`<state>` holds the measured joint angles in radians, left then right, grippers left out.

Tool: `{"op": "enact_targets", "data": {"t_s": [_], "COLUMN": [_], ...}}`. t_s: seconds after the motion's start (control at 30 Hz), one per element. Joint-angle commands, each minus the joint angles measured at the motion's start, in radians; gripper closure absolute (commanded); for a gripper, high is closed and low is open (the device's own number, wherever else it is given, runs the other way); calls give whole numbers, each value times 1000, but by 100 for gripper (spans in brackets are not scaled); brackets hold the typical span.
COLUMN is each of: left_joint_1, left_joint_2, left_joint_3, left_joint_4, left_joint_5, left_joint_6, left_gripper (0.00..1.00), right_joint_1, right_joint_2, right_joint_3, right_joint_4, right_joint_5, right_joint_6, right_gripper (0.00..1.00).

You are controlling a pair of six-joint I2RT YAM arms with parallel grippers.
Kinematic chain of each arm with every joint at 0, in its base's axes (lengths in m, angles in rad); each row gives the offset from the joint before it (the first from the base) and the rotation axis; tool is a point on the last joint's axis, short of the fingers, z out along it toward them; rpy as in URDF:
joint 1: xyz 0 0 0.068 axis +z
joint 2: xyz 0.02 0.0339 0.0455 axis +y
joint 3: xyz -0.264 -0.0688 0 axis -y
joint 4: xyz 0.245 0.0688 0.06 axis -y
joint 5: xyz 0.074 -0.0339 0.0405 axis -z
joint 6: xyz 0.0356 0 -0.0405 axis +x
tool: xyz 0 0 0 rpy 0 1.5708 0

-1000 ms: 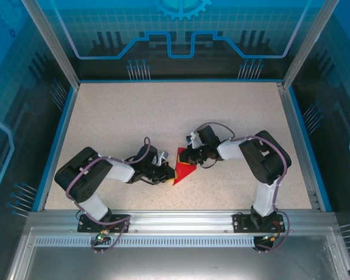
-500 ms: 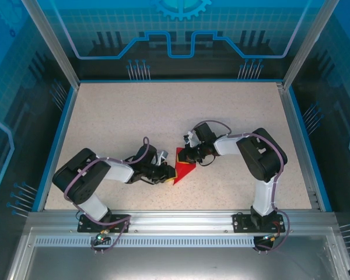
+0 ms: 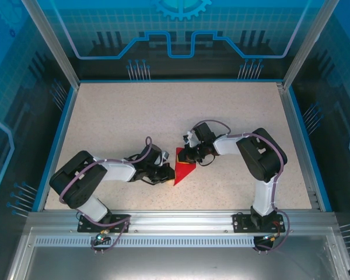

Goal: Fold a paper plane with a square sheet of paper (pick it up from the middle)
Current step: Fourth fold the wing at the center of the table.

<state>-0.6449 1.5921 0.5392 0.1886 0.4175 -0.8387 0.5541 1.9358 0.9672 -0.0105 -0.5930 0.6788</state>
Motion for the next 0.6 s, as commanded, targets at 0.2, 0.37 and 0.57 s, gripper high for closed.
{"op": "enact_targets", "data": {"t_s": [0.2,0.37,0.57], "left_joint_1": [-84,-132,-150], "left_joint_2": [25,2,-122], "left_joint_3": [63,87,99], "left_joint_4": [-331,-400,-438], "left_joint_5": [-111,-130,-146], "left_joint_6": [56,67,53], "left_gripper": [93,87,81], "right_joint_1": [26,43,46], "right_joint_2": [40,47,44], "right_joint_3": [-15,-4,-12], "right_joint_4": [-132,-169,-180], "right_joint_5": [136,180,200], "right_joint_6": [-34,-51,-65], "right_gripper": [89,89,90]}}
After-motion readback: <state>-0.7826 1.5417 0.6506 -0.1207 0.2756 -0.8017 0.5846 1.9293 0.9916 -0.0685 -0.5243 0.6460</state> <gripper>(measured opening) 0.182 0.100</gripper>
